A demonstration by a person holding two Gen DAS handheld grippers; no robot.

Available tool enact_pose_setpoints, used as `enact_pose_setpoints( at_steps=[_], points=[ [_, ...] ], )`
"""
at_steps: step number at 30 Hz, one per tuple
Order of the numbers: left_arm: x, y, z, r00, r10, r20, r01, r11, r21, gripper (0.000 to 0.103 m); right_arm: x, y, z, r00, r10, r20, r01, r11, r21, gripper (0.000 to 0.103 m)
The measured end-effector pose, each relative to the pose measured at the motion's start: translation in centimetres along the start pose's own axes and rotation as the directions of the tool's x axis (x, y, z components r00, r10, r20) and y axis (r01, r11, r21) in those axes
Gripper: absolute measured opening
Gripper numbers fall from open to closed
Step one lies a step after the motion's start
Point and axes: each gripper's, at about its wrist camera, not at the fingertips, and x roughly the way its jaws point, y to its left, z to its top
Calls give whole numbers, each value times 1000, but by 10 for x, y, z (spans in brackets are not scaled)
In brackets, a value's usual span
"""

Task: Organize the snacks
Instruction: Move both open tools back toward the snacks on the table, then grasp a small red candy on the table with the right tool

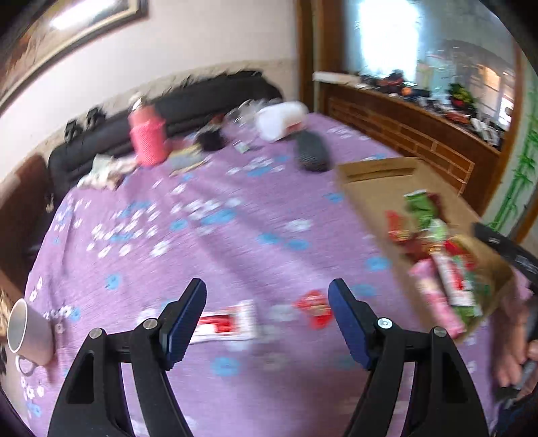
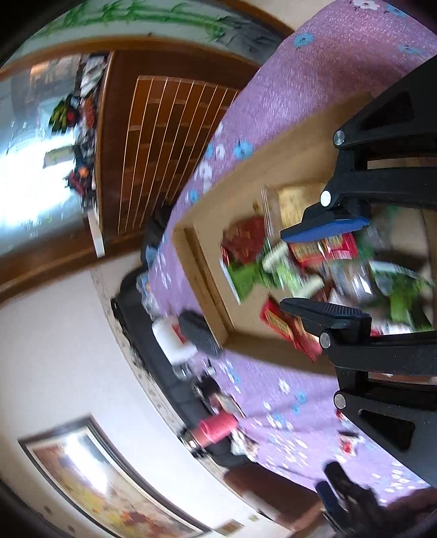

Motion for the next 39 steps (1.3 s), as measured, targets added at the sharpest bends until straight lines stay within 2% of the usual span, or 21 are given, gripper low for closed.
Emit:
enact_pose_setpoints(
  at_steps=[2, 3, 6, 8, 9, 10, 11, 15, 19, 21, 22, 23, 25, 27, 33, 35, 39],
  points=[
    [15, 30, 0, 999, 33, -28, -34, 998, -49, 74, -2, 15, -2, 998, 55, -26, -56, 998, -32, 37],
    [24, 44, -1, 998, 35, -49, -38, 996, -82, 74, -2, 23, -3, 995, 83, -46, -85, 995, -45, 40],
    [48, 77, -7, 996, -13, -83, -4, 980, -200, 69, 0, 52, -5, 978, 172, -115, -181, 981, -74, 45],
    [59, 80, -11, 994, -43, -100, 21, 976, -215, 55, 2, 70, -6, 971, 194, -142, -209, 972, -104, 45],
    [63, 77, -13, 993, -49, -112, 26, 980, -198, 50, 4, 82, -6, 966, 203, -157, -224, 967, -125, 45],
    [67, 73, -14, 991, -50, -124, 28, 984, -175, 40, 6, 90, -7, 964, 209, -165, -232, 963, -136, 45],
    [70, 69, -16, 990, -49, -135, 28, 988, -150, 35, 10, 100, -6, 959, 217, -180, -244, 959, -146, 45],
    [68, 57, -23, 982, -56, -180, 44, 997, -70, 35, 37, 125, -3, 921, 278, -272, -311, 947, -86, 45],
    [54, 48, -33, 960, -116, -256, 127, 991, 28, 35, 69, 142, -7, 912, 248, -325, -292, 952, -93, 45],
    [42, 53, -35, 952, -164, -257, 174, 985, 16, 36, 85, 146, -14, 906, 232, -356, -285, 953, -106, 45],
    [33, 58, -34, 955, -178, -238, 184, 983, 6, 39, 92, 147, -18, 907, 212, -363, -272, 954, -123, 45],
    [28, 61, -33, 958, -173, -227, 179, 984, 4, 48, 96, 147, -21, 910, 198, -364, -263, 955, -138, 45],
    [19, 67, -31, 968, -149, -204, 148, 989, -17, 55, 105, 147, -28, 912, 173, -371, -250, 954, -168, 45],
    [18, 72, -30, 967, -150, -207, 141, 988, -57, 55, 112, 149, -33, 908, 164, -385, -256, 945, -203, 45],
    [26, 79, -30, 969, -84, -234, 59, 992, -110, 55, 120, 168, -50, 913, 103, -395, -252, 904, -346, 44],
    [24, 84, -30, 972, -68, -223, 38, 990, -133, 55, 118, 174, -57, 930, 57, -364, -218, 881, -420, 30],
    [22, 89, -28, 973, -81, -214, 41, 982, -183, 55, 113, 176, -62, 939, 30, -342, -200, 857, -475, 27]
  ],
)
